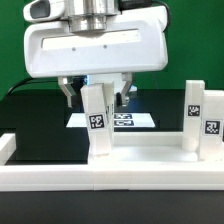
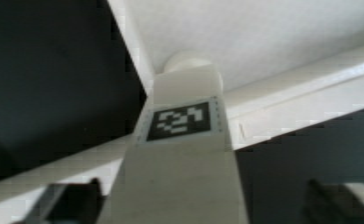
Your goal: Assemble desk
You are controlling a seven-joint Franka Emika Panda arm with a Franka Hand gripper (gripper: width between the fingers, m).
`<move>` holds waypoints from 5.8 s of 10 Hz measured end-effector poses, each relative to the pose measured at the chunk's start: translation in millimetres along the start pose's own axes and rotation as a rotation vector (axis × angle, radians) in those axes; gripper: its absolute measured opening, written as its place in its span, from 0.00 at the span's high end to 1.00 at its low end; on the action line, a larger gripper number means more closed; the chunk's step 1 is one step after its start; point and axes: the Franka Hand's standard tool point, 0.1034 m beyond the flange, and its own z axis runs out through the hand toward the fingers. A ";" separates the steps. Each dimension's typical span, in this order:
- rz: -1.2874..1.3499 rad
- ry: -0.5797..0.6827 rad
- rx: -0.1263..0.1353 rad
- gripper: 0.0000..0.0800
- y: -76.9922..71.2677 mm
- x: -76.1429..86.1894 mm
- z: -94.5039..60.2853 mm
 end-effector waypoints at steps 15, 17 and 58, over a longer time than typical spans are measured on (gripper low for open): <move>1.278 -0.019 0.005 0.48 4.1 -5.1 3.1; 1.039 -0.012 -0.008 0.30 5.3 -5.0 4.0; 0.385 0.033 0.014 0.61 -12.2 -5.4 1.3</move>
Offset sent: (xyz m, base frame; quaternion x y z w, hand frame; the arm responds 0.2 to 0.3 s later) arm 0.0000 0.0000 0.0000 0.0000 0.0000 0.1296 0.9916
